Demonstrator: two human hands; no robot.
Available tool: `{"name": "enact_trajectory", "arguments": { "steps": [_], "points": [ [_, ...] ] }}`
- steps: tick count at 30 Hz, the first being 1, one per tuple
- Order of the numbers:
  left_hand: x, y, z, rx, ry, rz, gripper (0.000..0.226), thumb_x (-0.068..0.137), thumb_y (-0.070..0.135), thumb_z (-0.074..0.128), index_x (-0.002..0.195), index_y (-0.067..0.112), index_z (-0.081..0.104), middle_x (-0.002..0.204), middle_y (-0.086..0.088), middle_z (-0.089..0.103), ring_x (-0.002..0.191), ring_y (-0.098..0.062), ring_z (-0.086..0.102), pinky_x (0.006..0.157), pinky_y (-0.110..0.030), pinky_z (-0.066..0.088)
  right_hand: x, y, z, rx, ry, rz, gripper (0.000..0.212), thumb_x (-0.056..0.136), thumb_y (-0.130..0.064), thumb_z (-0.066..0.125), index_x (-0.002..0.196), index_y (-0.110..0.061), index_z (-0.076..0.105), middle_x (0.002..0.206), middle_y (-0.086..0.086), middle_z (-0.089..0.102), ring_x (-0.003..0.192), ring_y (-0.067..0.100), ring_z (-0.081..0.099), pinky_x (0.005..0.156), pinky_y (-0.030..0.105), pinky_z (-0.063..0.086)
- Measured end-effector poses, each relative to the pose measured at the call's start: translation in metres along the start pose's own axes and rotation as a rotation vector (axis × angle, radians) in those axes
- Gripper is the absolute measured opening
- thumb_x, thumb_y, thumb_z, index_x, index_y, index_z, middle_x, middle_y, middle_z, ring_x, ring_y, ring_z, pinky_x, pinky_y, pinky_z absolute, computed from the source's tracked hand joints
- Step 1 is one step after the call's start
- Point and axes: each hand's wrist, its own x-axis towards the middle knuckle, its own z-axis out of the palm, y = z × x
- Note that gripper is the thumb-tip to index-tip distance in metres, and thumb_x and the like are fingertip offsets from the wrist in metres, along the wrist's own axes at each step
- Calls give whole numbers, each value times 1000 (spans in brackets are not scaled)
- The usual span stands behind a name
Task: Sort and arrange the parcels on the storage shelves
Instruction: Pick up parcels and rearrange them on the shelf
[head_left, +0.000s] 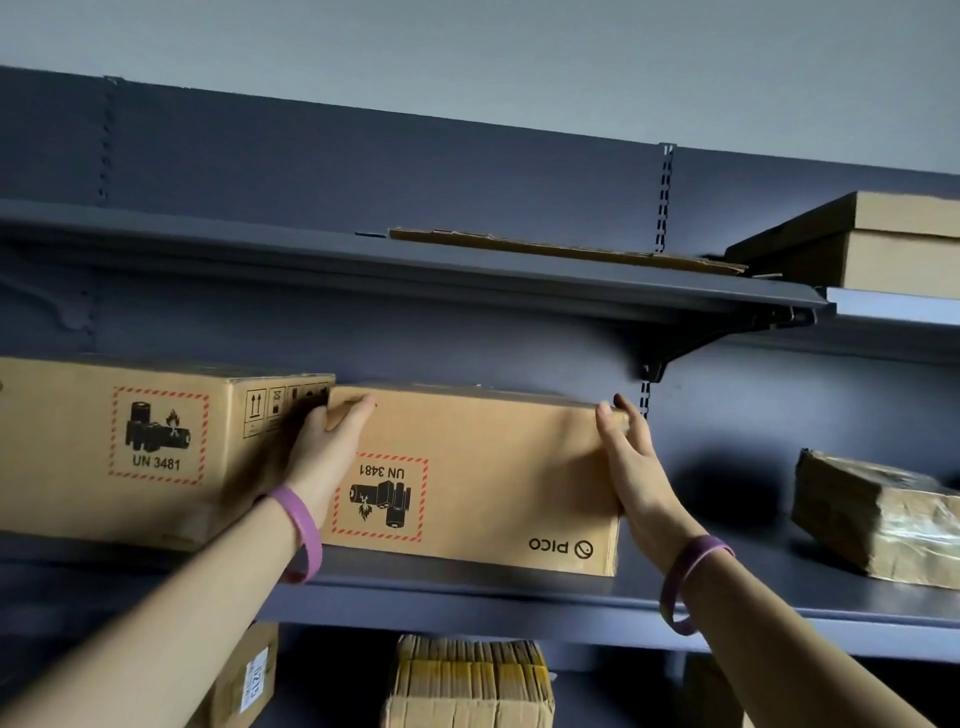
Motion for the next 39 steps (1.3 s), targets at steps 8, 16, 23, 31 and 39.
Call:
{"name": "enact_trajectory", "arguments": {
  "steps": [8,16,23,31,39],
  "points": [
    [-33,8,-13,-55,-13,-3,70,84,65,52,141,26,39,124,5,55,106,-18,51,90,-39,36,-21,-10,-7,49,64,-52,43,94,-53,49,133,-36,47,139,0,48,130,18,45,114,46,35],
    [-124,36,-33,-131,34,5,64,84,67,51,133,27,41,96,6,61,84,-12,55,63,-29,36,-96,-47,-45,98,87,-77,30,93,-54,50,118,-37,50,130,-4,52,120,14,49,109,37,39],
    [-246,52,-55,-178,65,-69,71,76,69,59,133,31,40,108,-1,65,86,-18,62,60,-29,41,-191,-67,-106,158,103,-77,15,88,-46,62,98,-36,59,86,-22,66,78,-5,54,75,28,41],
    [-337,44,-97,-151,-235,-75,48,88,9,60,133,23,53,119,-4,68,112,-27,60,98,-49,46,-270,-64,-172,322,-293,161,62,70,7,53,130,-7,49,106,16,63,74,18,64,55,24,46],
    [-368,39,-109,41,-218,-103,60,71,-30,44,112,14,42,119,-14,56,107,-28,54,93,-54,47,-288,-68,-179,187,-224,180,63,73,-22,78,124,-5,46,116,16,63,96,28,66,68,38,55]
  ]
}}
